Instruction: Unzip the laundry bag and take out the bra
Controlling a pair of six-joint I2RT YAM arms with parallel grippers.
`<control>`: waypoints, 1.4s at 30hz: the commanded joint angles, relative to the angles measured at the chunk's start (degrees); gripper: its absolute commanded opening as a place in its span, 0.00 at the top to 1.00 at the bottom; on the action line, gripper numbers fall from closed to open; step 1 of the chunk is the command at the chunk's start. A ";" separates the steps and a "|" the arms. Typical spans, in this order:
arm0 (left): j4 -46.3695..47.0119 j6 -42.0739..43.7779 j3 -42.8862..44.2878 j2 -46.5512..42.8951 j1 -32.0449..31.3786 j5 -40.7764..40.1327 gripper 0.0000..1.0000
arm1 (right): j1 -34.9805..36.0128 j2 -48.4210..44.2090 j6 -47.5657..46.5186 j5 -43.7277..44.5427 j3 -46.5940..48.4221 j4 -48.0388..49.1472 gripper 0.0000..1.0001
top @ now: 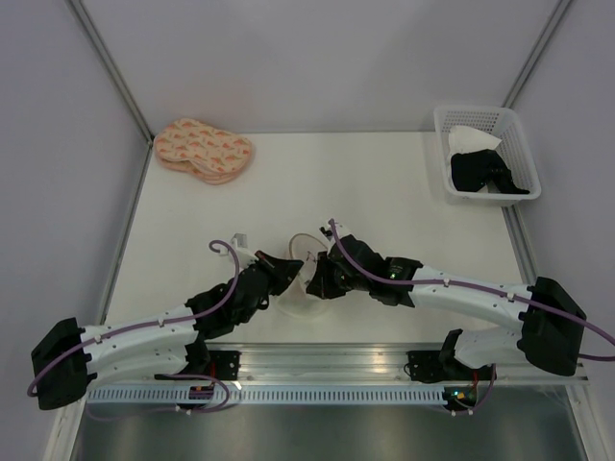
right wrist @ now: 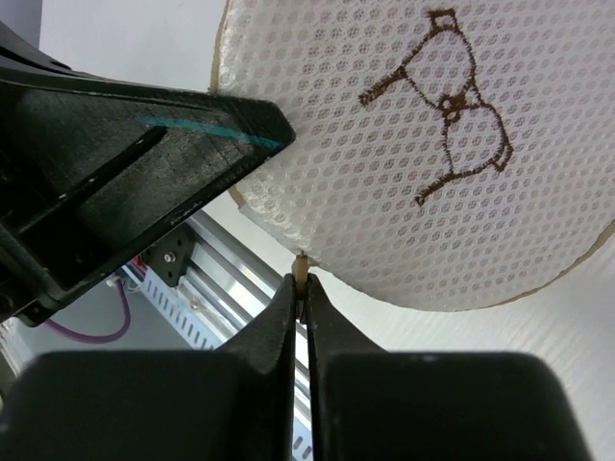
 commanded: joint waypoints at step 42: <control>9.86 19.70 5.12 3.68 12.83 14.52 0.98 | 0.07 -13.17 -4.71 21.85 9.14 -33.12 1.00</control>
